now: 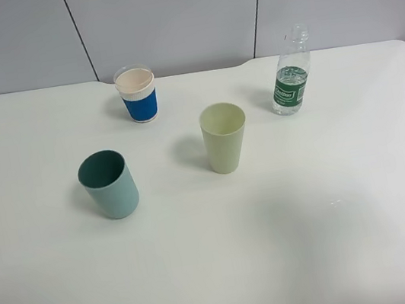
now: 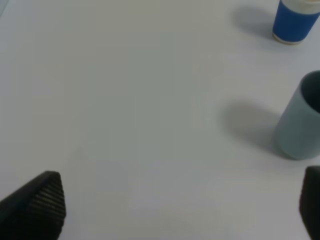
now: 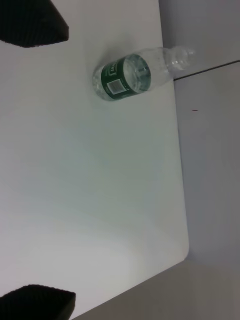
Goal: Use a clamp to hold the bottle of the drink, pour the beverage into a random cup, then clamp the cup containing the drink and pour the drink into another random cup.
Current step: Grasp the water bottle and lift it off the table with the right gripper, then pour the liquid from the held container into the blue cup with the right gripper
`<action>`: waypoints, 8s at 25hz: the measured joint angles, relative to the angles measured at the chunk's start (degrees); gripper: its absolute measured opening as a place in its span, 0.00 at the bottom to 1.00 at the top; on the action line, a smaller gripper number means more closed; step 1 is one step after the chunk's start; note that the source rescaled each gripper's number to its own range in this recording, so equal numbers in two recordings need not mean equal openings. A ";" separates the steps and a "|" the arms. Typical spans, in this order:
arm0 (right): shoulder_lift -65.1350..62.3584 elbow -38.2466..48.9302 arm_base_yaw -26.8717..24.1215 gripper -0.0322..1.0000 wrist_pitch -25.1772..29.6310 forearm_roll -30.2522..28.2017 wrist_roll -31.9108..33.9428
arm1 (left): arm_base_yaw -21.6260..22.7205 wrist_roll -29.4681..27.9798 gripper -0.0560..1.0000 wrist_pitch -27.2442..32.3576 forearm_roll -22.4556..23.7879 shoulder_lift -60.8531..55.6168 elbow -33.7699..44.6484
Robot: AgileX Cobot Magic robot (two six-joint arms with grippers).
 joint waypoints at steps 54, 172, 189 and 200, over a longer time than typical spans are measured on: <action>85.60 -0.38 0.00 0.89 -75.47 -32.35 16.87 | 0.00 0.00 0.84 0.00 0.00 0.00 0.00; 117.71 -76.71 44.25 0.03 -4.32 -59.50 17.66 | 0.00 0.00 0.84 0.00 -0.04 0.00 0.00; 120.27 -79.00 45.06 0.03 -3.39 -59.67 10.36 | 0.00 0.00 0.84 0.00 -0.04 0.00 0.00; 120.27 -79.66 45.06 0.03 -2.98 -60.47 4.16 | 0.00 0.00 0.84 0.00 -0.04 0.00 0.00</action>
